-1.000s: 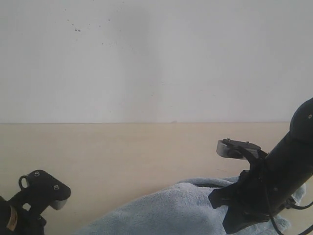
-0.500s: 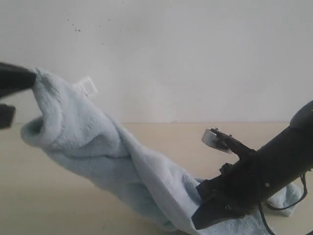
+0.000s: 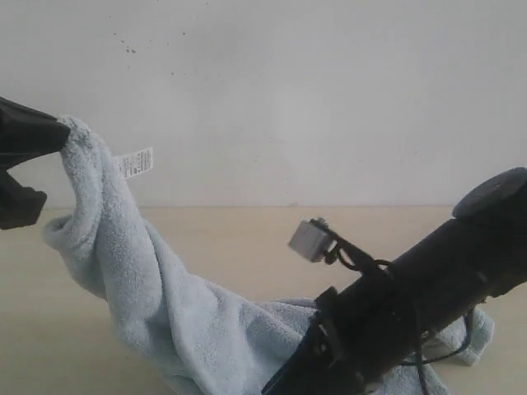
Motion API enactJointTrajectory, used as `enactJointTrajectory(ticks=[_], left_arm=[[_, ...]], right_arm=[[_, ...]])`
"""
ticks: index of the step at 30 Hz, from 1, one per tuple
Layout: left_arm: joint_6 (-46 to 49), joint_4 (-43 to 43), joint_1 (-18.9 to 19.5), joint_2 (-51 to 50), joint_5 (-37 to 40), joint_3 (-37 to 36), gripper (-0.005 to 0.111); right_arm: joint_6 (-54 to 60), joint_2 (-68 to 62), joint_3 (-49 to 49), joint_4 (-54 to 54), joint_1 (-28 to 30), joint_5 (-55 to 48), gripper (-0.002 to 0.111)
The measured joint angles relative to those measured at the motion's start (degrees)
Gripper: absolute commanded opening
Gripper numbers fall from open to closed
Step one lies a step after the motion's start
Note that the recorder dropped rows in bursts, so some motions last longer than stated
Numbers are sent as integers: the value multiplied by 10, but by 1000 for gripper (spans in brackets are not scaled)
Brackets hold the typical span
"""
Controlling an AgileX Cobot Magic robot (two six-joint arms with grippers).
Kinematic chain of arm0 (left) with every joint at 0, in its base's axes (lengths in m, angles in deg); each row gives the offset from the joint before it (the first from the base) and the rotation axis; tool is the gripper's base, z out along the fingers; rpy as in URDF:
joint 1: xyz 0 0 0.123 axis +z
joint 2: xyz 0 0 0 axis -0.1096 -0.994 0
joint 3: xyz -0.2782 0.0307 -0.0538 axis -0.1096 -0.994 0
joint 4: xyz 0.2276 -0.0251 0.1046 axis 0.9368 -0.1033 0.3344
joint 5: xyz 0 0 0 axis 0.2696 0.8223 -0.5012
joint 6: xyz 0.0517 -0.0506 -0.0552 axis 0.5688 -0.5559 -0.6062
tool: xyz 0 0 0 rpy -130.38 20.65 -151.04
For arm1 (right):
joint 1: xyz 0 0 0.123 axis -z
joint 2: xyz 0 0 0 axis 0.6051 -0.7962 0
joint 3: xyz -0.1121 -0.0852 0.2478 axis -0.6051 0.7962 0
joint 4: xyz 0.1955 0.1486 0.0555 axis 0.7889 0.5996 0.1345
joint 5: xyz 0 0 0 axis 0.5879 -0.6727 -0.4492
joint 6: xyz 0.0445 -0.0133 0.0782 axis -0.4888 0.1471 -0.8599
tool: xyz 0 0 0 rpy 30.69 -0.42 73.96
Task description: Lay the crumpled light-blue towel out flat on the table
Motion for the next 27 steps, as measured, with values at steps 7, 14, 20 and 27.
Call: enactJointTrajectory(ticks=[7,14,20,27], left_arm=[[-1,-2,0,-57,-65,-33,4],[-1,-2,0,-80,-81,-33,4],[-1,-2,0,-80,-81,-33,4],[-2,-2,0,-80,-81,-33,4]], right_arm=[[30,0,0,-36,-100,277,63],[48,-3,0,-103,-202,414,63],[30,-47,0,-133,-223,497,63],[21,-90,0,-136,-226,536,30]])
